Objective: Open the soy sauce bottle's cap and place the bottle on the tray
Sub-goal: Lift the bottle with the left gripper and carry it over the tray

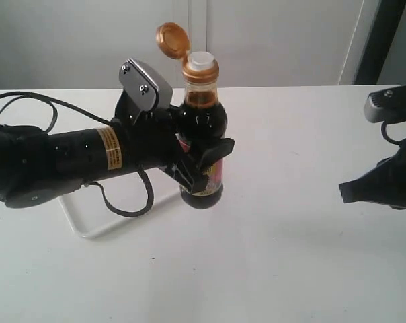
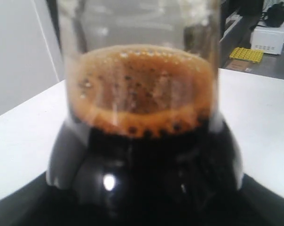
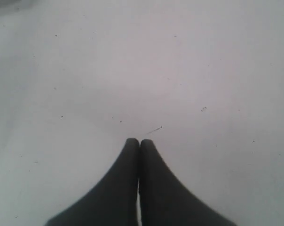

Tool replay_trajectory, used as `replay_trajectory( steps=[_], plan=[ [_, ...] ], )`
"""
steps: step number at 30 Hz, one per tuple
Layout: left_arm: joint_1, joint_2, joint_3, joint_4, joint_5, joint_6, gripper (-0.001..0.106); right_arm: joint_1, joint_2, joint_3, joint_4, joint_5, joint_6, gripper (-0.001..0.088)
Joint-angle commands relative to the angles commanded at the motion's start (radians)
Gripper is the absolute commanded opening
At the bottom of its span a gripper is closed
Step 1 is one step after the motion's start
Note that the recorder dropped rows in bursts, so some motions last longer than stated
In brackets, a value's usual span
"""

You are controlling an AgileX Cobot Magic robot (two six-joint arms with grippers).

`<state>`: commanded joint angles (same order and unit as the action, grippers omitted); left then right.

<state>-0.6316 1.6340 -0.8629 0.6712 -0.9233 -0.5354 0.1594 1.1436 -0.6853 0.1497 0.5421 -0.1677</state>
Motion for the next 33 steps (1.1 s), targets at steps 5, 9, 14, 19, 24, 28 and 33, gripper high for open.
replay_trajectory(
  steps=[5, 9, 14, 19, 24, 28, 33],
  plan=[
    [0.065, 0.000, 0.000, 0.002, 0.003, -0.014, 0.000, 0.000, 0.000, 0.000, 0.005, -0.006, 0.000, 0.0000],
    [0.128, 0.000, 0.000, 0.002, 0.003, -0.012, 0.000, 0.000, 0.000, 0.000, 0.011, -0.006, 0.000, 0.0000],
    [0.192, 0.000, 0.000, 0.011, 0.004, -0.004, 0.000, 0.000, 0.000, 0.000, 0.011, -0.008, 0.000, 0.0000],
    [0.245, 0.000, 0.000, 0.013, 0.013, 0.015, 0.000, 0.000, 0.000, 0.000, 0.011, -0.016, 0.000, 0.0000],
    [0.280, 0.004, 0.000, -0.010, 0.066, 0.029, 0.000, 0.000, 0.000, 0.000, 0.015, -0.018, 0.000, 0.0000],
    [0.296, 0.029, 0.000, -0.044, 0.056, 0.039, 0.000, 0.000, 0.000, 0.000, 0.015, -0.021, 0.000, 0.0000],
    [0.306, 0.073, 0.000, -0.062, -0.045, 0.041, 0.000, 0.000, 0.000, 0.000, 0.017, -0.025, 0.000, 0.0000]
  ],
)
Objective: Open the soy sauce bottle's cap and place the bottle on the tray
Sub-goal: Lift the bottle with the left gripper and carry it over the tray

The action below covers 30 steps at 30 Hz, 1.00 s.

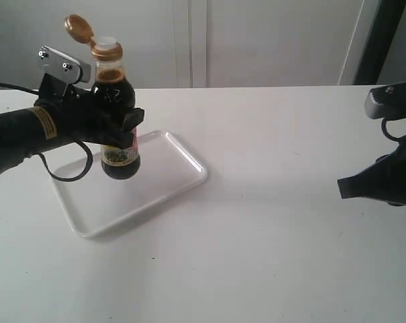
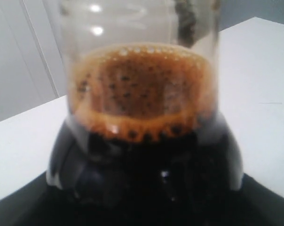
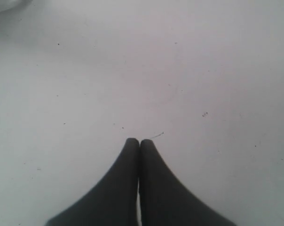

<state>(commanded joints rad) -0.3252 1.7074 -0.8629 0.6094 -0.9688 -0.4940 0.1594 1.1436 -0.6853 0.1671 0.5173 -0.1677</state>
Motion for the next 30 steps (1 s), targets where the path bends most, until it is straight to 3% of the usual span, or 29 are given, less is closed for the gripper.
replay_trajectory(
  steps=[15, 30],
  plan=[
    [0.000, 0.097, 0.000, -0.099, -0.101, 0.074, 0.000, 0.000, 0.000, 0.000, 0.000, -0.004, 0.000, 0.0000],
    [0.000, 0.099, 0.000, -0.076, -0.027, 0.107, 0.000, 0.000, 0.000, 0.000, 0.008, -0.011, 0.000, 0.0000]
  ],
)
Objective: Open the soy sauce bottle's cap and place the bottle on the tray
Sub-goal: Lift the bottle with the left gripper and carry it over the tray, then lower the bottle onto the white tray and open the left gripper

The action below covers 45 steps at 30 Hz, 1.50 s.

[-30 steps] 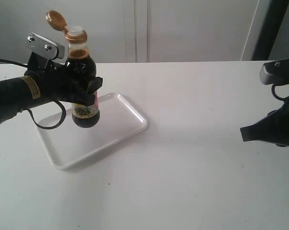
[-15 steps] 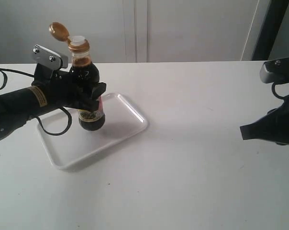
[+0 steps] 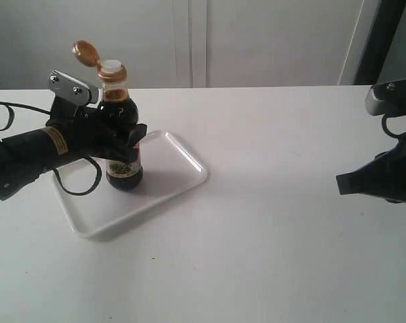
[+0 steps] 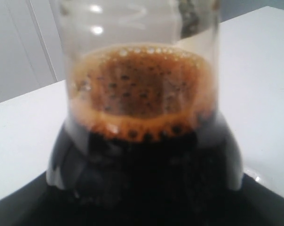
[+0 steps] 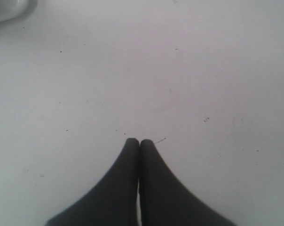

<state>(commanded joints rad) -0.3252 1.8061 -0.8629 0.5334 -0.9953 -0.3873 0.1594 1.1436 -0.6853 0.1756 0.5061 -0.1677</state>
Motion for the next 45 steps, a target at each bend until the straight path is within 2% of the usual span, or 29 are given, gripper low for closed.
replay_trajectory(
  steps=[11, 16, 23, 24, 27, 28, 31, 37, 40, 43, 45],
  plan=[
    [0.000, 0.024, 0.002, -0.012, 0.010, -0.034, 0.000, 0.000, 0.000, 0.000, 0.010, 0.002, -0.004, 0.0000],
    [0.000, 0.056, 0.002, -0.012, -0.049, -0.041, 0.000, 0.000, 0.000, 0.000, 0.010, 0.004, -0.004, 0.0000],
    [0.000, 0.055, 0.002, 0.000, -0.051, -0.041, 0.002, 0.000, 0.000, 0.000, 0.010, 0.004, -0.004, 0.0000],
    [0.000, 0.055, 0.002, 0.009, -0.051, -0.041, 0.005, 0.000, 0.000, 0.000, 0.010, 0.004, -0.004, 0.0000],
    [0.000, 0.047, 0.004, 0.029, -0.051, -0.041, 0.025, 0.000, 0.000, 0.000, 0.010, 0.002, -0.004, 0.0000],
    [0.000, 0.039, 0.006, 0.029, -0.058, -0.043, 0.035, 0.000, 0.000, 0.000, 0.010, 0.002, -0.004, 0.0000],
    [0.000, 0.017, 0.018, 0.021, -0.048, -0.059, 0.054, 0.000, 0.000, 0.000, 0.010, 0.000, -0.004, 0.0000],
    [0.000, -0.021, 0.043, 0.013, 0.110, -0.096, 0.079, 0.000, 0.000, 0.000, 0.012, 0.005, -0.004, 0.0000],
    [0.000, -0.033, 0.048, 0.013, 0.128, -0.110, 0.091, 0.000, 0.000, 0.000, 0.012, 0.007, -0.004, 0.0000],
    [0.000, -0.050, 0.048, 0.013, 0.129, -0.122, 0.098, 0.000, 0.000, 0.000, 0.012, 0.007, -0.004, 0.0000],
    [0.000, -0.062, 0.048, 0.044, 0.136, -0.173, 0.101, 0.000, 0.000, 0.000, 0.012, 0.007, -0.004, 0.0000]
  ],
)
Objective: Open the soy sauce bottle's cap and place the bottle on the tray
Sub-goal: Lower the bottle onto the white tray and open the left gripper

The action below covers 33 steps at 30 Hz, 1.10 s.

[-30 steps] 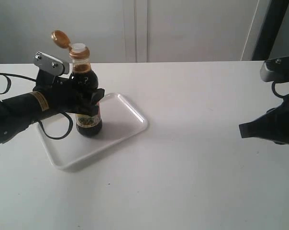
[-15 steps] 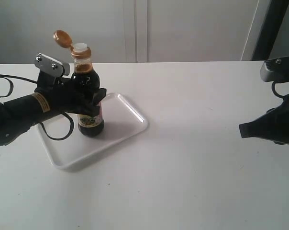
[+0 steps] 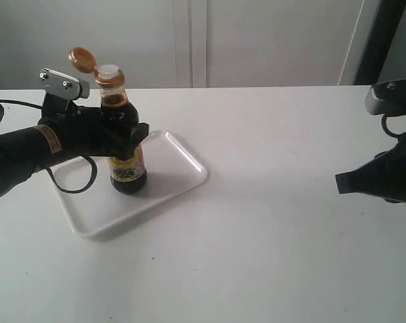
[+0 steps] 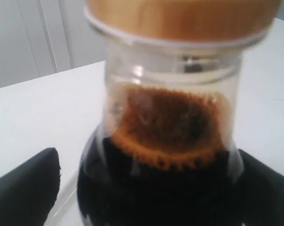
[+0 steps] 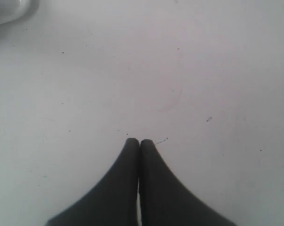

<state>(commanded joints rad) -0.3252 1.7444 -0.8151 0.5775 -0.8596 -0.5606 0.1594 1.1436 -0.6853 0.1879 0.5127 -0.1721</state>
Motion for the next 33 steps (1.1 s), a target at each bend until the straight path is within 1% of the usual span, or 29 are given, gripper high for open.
replay_trajectory(
  steps=[5, 9, 15, 18, 22, 25, 29, 33],
  plan=[
    [0.000, -0.041, 0.000, 0.094, 0.113, -0.070, 0.101, 0.000, 0.000, 0.000, 0.000, 0.000, 0.000, 0.0000],
    [0.000, -0.063, 0.000, 0.149, 0.160, -0.126, 0.101, 0.000, 0.000, 0.000, 0.002, 0.000, 0.000, 0.0000],
    [0.000, -0.086, 0.000, 0.331, 0.201, -0.300, 0.101, 0.000, 0.000, 0.000, 0.002, 0.000, 0.000, 0.0000],
    [0.000, -0.100, 0.000, 0.414, 0.260, -0.389, 0.101, 0.000, 0.000, 0.000, 0.002, 0.000, 0.000, 0.0000],
    [0.000, -0.131, 0.000, 0.516, 0.360, -0.472, 0.101, 0.000, 0.000, 0.000, 0.002, 0.000, 0.000, 0.0000],
    [0.000, -0.153, 0.000, 0.568, 0.410, -0.549, 0.101, 0.000, 0.000, 0.000, 0.002, 0.003, 0.000, 0.0000],
    [0.000, -0.175, 0.000, 0.674, 0.428, -0.670, 0.101, 0.000, 0.000, 0.000, 0.002, 0.003, 0.000, 0.0000],
    [0.000, -0.190, 0.000, 0.851, 0.430, -0.828, 0.099, 0.000, 0.000, 0.000, 0.002, 0.003, 0.000, 0.0000]
  ],
)
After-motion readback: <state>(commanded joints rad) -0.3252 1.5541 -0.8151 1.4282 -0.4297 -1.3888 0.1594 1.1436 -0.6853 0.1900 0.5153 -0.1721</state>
